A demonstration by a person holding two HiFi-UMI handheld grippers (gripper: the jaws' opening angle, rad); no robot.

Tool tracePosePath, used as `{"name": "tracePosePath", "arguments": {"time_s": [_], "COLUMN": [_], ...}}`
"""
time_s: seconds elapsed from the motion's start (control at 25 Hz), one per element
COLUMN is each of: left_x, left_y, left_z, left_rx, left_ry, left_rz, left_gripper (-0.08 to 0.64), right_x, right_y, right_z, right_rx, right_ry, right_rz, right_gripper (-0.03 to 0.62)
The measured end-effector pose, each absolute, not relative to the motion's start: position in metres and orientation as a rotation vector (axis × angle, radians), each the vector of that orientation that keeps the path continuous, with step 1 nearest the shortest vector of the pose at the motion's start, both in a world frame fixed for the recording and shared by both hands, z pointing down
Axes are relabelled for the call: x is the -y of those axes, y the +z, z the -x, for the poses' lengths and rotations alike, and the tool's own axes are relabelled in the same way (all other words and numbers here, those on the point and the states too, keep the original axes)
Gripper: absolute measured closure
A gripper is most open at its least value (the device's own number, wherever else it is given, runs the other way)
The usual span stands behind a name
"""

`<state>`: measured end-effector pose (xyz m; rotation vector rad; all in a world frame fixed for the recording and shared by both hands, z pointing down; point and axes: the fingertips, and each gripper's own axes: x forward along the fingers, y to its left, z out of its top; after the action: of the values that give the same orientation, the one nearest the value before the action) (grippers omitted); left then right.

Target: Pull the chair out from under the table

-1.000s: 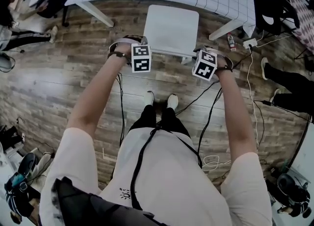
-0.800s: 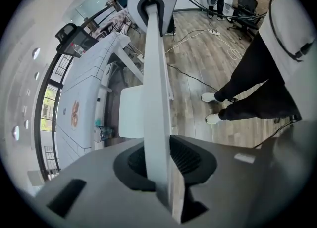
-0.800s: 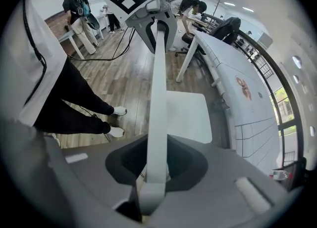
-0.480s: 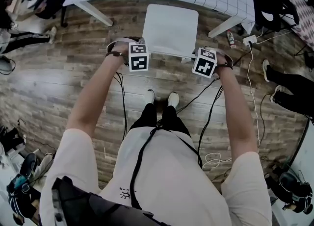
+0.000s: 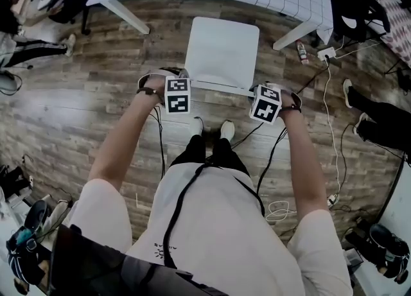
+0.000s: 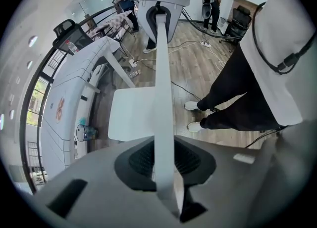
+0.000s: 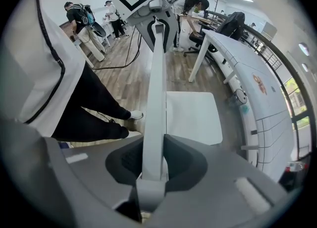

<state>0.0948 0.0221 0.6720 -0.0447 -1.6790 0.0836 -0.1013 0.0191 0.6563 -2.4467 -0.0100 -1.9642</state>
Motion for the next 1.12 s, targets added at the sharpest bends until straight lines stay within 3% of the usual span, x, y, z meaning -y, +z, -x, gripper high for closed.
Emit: {"name": "tracePosePath", "arguments": {"time_s": [0.52,1.0,1.12], "left_x": [0.081,0.104,0.109], "left_y": [0.67,0.668,0.665], "left_z": [-0.097,-0.098,-0.098], "left_rx": [1.702,1.719,1.761], "left_ry": [0.031,0.034,-0.032], "left_rz": [0.024,0.066,0.096], "left_gripper": [0.477,0.468,0.382], "right_x": [0.078,0.101,0.105], "right_y": [0.657,0.654,0.644], "right_z": [0.099,0.099,0.097], "right_rx": [-0.031,0.016,0.017], "right_ry": [-1.984,-1.959,-1.9], "right_rz": [2.433,2.442,2.439], "right_gripper": [0.506,0.499,0.436]}}
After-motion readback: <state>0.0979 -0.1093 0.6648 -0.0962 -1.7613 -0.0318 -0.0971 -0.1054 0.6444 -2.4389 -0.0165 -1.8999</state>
